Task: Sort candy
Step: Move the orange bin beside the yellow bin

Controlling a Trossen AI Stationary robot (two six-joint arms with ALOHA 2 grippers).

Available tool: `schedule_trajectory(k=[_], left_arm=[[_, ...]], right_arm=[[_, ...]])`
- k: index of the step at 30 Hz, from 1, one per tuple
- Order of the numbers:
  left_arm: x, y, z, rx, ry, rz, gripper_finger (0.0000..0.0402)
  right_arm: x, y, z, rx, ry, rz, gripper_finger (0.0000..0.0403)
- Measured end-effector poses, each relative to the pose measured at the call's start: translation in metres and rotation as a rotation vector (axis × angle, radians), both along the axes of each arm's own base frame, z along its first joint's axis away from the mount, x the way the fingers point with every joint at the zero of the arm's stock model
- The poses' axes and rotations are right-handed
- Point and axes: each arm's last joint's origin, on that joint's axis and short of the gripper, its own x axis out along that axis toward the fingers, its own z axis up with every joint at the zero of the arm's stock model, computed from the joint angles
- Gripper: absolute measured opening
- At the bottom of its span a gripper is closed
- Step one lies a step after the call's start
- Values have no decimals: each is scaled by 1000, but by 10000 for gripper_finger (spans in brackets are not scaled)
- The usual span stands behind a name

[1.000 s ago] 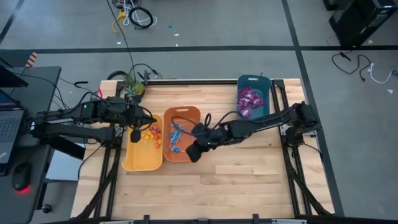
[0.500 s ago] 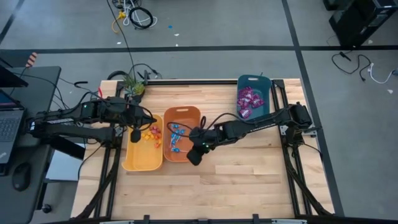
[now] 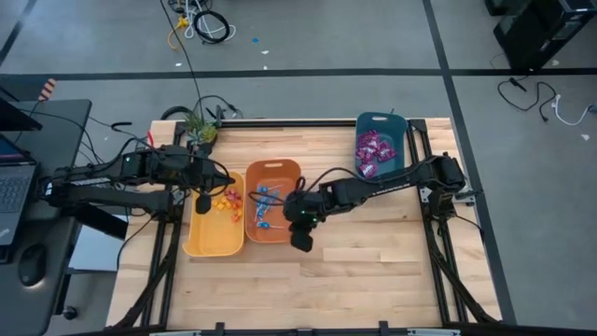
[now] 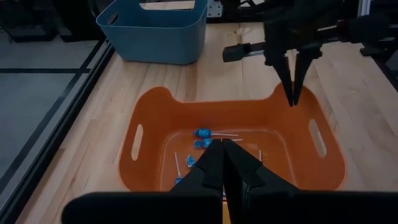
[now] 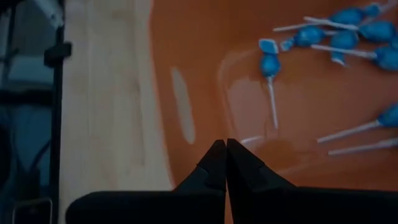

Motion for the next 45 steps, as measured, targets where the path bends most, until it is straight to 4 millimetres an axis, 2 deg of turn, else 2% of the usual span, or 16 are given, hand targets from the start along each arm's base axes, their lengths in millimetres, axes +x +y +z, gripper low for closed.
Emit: schedule_trajectory(k=[9,28,36,45], left_arm=[[-1,0,-2,-2,22,0,1],[-1,0,-2,-2,21,0,1],[-1,0,-2,-2,22,-1,1],[-1,-1,-2,-5,22,-11,1]], right_arm=[[1,-3,1,-54,-39,103,0],[1,8,2,-63,-60,128,0],[12,9,-23,-69,-39,146,0],[17,12,-24,-13,-84,198,0]])
